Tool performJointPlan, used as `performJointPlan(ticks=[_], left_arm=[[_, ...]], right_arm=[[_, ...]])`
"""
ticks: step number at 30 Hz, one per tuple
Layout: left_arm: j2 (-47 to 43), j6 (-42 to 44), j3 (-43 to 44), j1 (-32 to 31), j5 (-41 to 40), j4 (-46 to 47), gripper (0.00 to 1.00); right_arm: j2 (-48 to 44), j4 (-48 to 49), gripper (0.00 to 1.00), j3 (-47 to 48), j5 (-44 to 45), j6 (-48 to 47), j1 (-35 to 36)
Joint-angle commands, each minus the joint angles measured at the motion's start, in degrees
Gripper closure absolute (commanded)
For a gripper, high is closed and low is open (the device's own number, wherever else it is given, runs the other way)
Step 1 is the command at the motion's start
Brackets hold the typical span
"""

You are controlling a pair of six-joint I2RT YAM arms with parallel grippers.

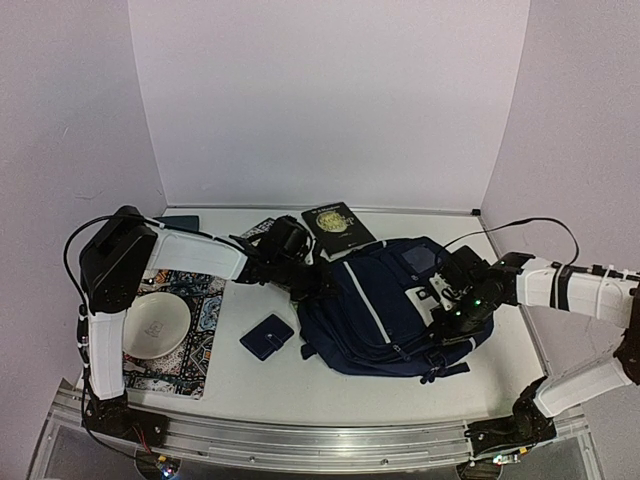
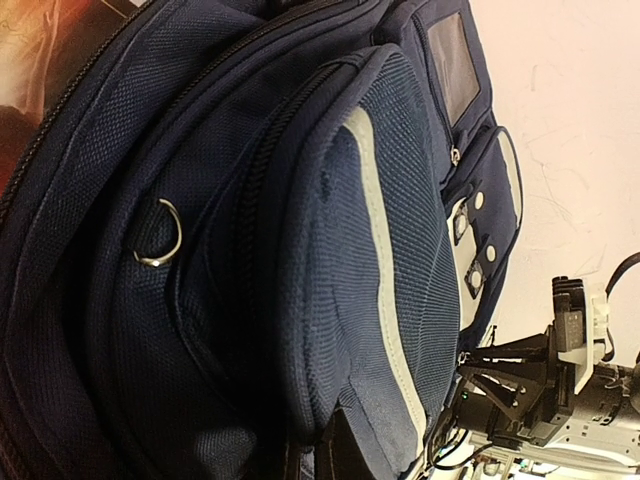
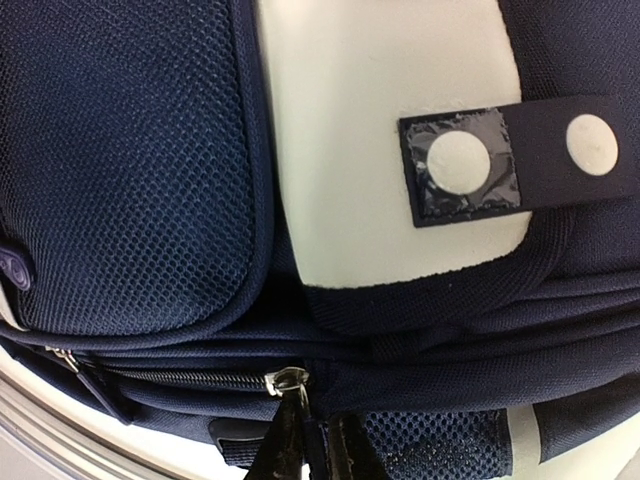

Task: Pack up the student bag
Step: Adjust the student bag at the center of the board.

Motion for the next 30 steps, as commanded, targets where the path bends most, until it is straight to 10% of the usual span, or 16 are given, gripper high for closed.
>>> performJointPlan(ticks=[1,12,18,30], left_arm=[[-4.24,-0.27,0.57,0.48,-4.72,8.14,1.00],[-4.52,-0.13,0.05,0.49,-4.46,8.20,1.00],[-4.43,-0.13,-0.10,0.49,-4.40,8.22,1.00],[-5.20,0.39,-1.37,0.46,-4.41,8.15,1.00]], right_arm=[[-1.98,-2.61,0.88,-1.38,-3.49,1.52,0.88],[-2.02,-1.74,0.85,-3.75,-3.24,3.50,1.41],[-2.42,-1.61,1.00,-4.42,-0.69,3.85,1.77],[1.87,-0.43,0.71,-1.96,6.07,1.60,1.77]])
